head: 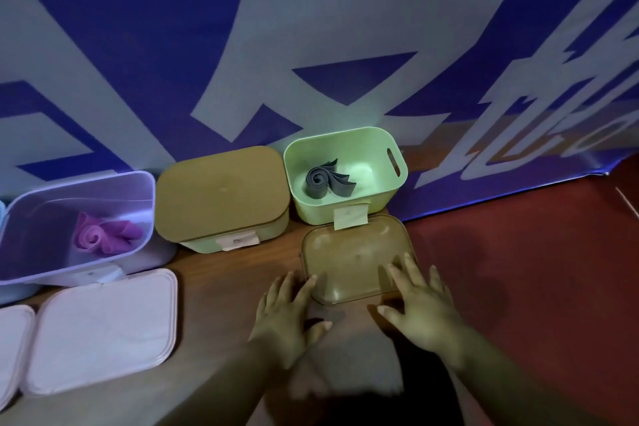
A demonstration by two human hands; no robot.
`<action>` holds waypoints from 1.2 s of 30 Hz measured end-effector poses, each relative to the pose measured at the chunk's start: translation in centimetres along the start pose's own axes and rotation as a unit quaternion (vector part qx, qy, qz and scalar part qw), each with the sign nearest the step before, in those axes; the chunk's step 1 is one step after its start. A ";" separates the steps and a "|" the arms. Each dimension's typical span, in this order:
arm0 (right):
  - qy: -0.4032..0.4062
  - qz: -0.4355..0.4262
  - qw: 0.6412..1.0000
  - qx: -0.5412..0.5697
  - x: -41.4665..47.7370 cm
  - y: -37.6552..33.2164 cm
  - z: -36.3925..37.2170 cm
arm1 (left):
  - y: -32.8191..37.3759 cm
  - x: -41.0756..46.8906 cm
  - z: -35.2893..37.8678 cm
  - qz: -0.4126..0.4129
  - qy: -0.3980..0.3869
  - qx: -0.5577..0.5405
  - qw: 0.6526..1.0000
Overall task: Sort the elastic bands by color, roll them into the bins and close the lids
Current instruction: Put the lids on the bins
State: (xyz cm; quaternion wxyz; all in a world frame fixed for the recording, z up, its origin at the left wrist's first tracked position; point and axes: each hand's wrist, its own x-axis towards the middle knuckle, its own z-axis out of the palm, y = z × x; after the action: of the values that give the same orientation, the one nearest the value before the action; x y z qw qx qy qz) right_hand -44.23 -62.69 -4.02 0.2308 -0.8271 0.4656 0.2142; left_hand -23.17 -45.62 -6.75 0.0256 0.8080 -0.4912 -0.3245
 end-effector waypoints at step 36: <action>0.295 -0.130 0.768 0.554 1.9 0.0 -12.8 | 6.7 0.4 -12.5 0.117 0.280 -0.162 0.939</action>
State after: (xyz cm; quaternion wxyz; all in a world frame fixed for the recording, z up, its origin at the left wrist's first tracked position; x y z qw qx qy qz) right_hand -41.48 -71.43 5.15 0.5259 -0.6309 0.4364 -0.3674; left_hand -21.39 -52.88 5.28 0.3304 0.7881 -0.4955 -0.1557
